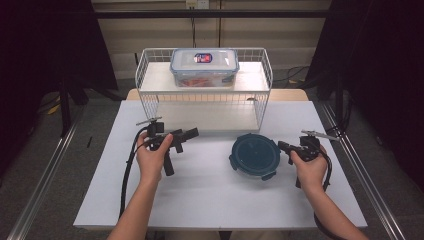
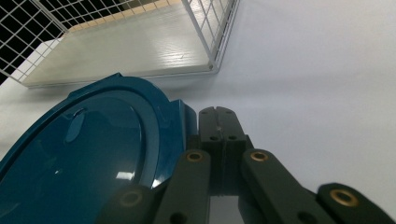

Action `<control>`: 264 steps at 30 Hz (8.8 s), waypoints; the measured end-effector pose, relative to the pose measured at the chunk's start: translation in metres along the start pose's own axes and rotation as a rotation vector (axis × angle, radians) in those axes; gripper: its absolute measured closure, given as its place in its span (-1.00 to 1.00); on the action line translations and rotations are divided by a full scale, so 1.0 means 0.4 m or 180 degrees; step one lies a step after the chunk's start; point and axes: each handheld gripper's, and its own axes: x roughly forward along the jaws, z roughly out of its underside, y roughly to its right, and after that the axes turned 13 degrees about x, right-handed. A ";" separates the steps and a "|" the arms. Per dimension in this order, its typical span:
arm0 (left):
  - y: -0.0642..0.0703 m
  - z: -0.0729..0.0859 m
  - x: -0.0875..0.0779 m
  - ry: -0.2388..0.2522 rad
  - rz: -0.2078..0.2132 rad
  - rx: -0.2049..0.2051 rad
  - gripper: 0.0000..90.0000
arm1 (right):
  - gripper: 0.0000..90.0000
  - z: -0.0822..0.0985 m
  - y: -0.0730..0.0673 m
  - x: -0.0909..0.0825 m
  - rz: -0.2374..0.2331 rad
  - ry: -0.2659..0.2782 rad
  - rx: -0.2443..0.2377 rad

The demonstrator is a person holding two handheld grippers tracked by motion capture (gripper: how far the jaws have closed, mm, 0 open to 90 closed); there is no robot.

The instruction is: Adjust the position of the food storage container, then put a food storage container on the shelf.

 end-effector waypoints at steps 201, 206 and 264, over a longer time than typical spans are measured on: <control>0.030 0.107 -0.018 0.0091 0.0105 -0.0888 0.67 | 0.68 0.132 -0.132 0.081 -0.1556 -0.0364 0.1719; 0.058 0.074 -0.031 0.0108 0.0148 -0.0759 0.67 | 0.68 0.106 -0.144 0.066 -0.1643 -0.0246 0.1671; 0.187 -0.312 -0.097 0.0960 0.0470 -0.0295 0.71 | 0.67 -0.153 -0.326 -0.017 -0.2311 0.0265 0.1647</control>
